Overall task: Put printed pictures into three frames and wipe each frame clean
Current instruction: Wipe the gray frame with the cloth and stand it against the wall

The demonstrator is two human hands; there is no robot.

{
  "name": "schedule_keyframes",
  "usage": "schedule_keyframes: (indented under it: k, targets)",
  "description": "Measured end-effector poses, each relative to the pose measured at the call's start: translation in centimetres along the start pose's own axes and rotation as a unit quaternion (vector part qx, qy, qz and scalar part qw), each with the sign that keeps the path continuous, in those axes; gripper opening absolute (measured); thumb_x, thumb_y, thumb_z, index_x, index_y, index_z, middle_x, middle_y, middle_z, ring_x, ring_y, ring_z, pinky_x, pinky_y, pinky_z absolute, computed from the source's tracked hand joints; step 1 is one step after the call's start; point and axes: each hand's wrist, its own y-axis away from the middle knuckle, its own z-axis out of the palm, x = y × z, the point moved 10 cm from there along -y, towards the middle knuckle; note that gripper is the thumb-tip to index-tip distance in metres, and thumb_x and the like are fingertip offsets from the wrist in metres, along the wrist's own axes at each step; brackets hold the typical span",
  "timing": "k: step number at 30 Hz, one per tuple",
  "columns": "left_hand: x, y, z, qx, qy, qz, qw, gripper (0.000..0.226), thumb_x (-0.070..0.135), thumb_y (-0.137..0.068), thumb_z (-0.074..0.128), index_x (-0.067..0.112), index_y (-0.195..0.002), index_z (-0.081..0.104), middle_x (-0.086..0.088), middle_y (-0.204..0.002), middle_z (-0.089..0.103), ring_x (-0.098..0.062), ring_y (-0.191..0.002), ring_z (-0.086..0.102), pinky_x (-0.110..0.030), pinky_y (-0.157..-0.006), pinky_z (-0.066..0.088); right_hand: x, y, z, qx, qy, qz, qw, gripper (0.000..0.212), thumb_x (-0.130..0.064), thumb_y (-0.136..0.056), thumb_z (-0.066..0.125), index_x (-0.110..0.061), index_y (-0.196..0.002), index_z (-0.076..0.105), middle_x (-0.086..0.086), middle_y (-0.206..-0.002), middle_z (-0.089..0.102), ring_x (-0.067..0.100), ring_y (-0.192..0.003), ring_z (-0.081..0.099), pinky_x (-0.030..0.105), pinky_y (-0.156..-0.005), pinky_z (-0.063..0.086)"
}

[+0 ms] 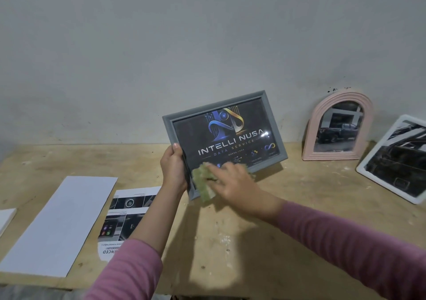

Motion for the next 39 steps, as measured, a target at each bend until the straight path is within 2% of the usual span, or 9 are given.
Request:
schedule_keyframes:
  k: [3,8,12,14,17,20,24,30,39]
  targets:
    - [0.5,0.5,1.0,-0.019,-0.010,0.023,0.999,0.033,0.021,-0.101,0.041,0.013,-0.076,0.061,-0.011,-0.086,0.059,-0.021,-0.082,0.053,-0.038,-0.080,0.047,-2.8,1.1,2.2,-0.037,0.007,-0.052,0.998,0.029,-0.005,-0.077,0.051,-0.017,-0.099,0.066,0.012,-0.135,0.055,0.028,-0.078,0.057,0.039,-0.072,0.049]
    - [1.4,-0.1,-0.6,-0.021,-0.016,0.028,0.999,0.033,0.020,-0.101,0.042,0.011,-0.074,0.059,-0.011,-0.084,0.058,-0.022,-0.082,0.052,-0.040,-0.082,0.046,1.9,4.6,4.5,-0.096,0.040,-0.035,0.994,0.036,-0.007,-0.070,0.065,-0.016,-0.105,0.066,0.011,-0.142,0.048,0.032,-0.092,0.059,0.044,-0.082,0.043]
    - [2.1,0.0,-2.1,0.003,-0.017,0.029,0.999,0.033,0.020,-0.102,0.042,0.010,-0.077,0.062,-0.007,-0.082,0.060,-0.022,-0.082,0.054,-0.038,-0.082,0.049,7.4,6.9,5.2,-0.196,0.089,0.012,0.977,0.029,-0.009,-0.060,0.077,-0.011,-0.088,0.071,0.018,-0.127,0.059,0.034,-0.081,0.061,0.043,-0.067,0.051]
    - [2.4,0.0,-3.1,0.015,-0.030,0.034,0.999,0.033,0.020,-0.102,0.041,0.010,-0.078,0.062,-0.007,-0.082,0.060,-0.022,-0.080,0.055,-0.035,-0.079,0.049,11.4,8.1,4.7,-0.232,0.084,0.103,0.964,0.032,-0.005,-0.057,0.080,-0.007,-0.088,0.071,0.020,-0.121,0.060,0.036,-0.080,0.059,0.046,-0.060,0.053]
    - [2.7,-0.3,-4.1,0.014,-0.049,0.043,0.998,0.034,0.021,-0.102,0.041,0.011,-0.076,0.061,-0.008,-0.083,0.060,-0.023,-0.080,0.054,-0.037,-0.079,0.048,17.3,9.0,2.2,-0.164,-0.005,0.301,0.939,0.054,0.009,-0.071,0.063,-0.005,-0.124,0.059,0.018,-0.129,0.054,0.038,-0.096,0.050,0.048,-0.076,0.050]
    - [2.7,-0.4,-4.0,-0.008,-0.079,0.059,0.995,0.035,0.021,-0.101,0.042,0.007,-0.071,0.055,-0.011,-0.078,0.053,-0.021,-0.075,0.048,-0.034,-0.070,0.041,21.1,7.5,-1.7,-0.005,-0.089,0.426,0.900,0.069,0.016,-0.072,0.051,-0.006,-0.136,0.047,0.017,-0.122,0.054,0.038,-0.101,0.043,0.045,-0.085,0.043]
    - [2.4,0.2,-2.1,-0.078,-0.156,0.085,0.981,0.042,0.024,-0.099,0.045,0.008,-0.061,0.037,-0.006,-0.064,0.033,-0.017,-0.065,0.032,-0.033,-0.062,0.025,22.5,4.5,-3.1,0.030,-0.086,0.390,0.916,0.076,0.019,-0.069,0.051,-0.006,-0.140,0.043,0.023,-0.131,0.049,0.042,-0.106,0.042,0.047,-0.091,0.041]
    - [1.7,1.1,-1.2,-0.110,-0.138,0.049,0.983,0.040,0.023,-0.099,0.047,0.002,-0.065,0.048,-0.009,-0.070,0.046,-0.021,-0.071,0.042,-0.035,-0.069,0.035,21.2,5.6,1.6,-0.124,-0.059,0.313,0.940,0.083,0.023,-0.065,0.051,-0.003,-0.142,0.036,0.019,-0.151,0.030,0.051,-0.132,0.030,0.061,-0.100,0.038]
    - [1.5,1.3,-0.7,-0.131,-0.143,0.049,0.980,0.047,0.032,-0.091,0.052,-0.012,-0.076,0.043,-0.011,-0.077,0.041,-0.024,-0.074,0.038,-0.037,-0.071,0.030,19.2,9.0,2.2,-0.142,-0.034,0.330,0.933,0.091,0.028,-0.058,0.059,0.008,-0.141,0.030,0.028,-0.149,0.026,0.053,-0.134,0.025,0.060,-0.100,0.040]
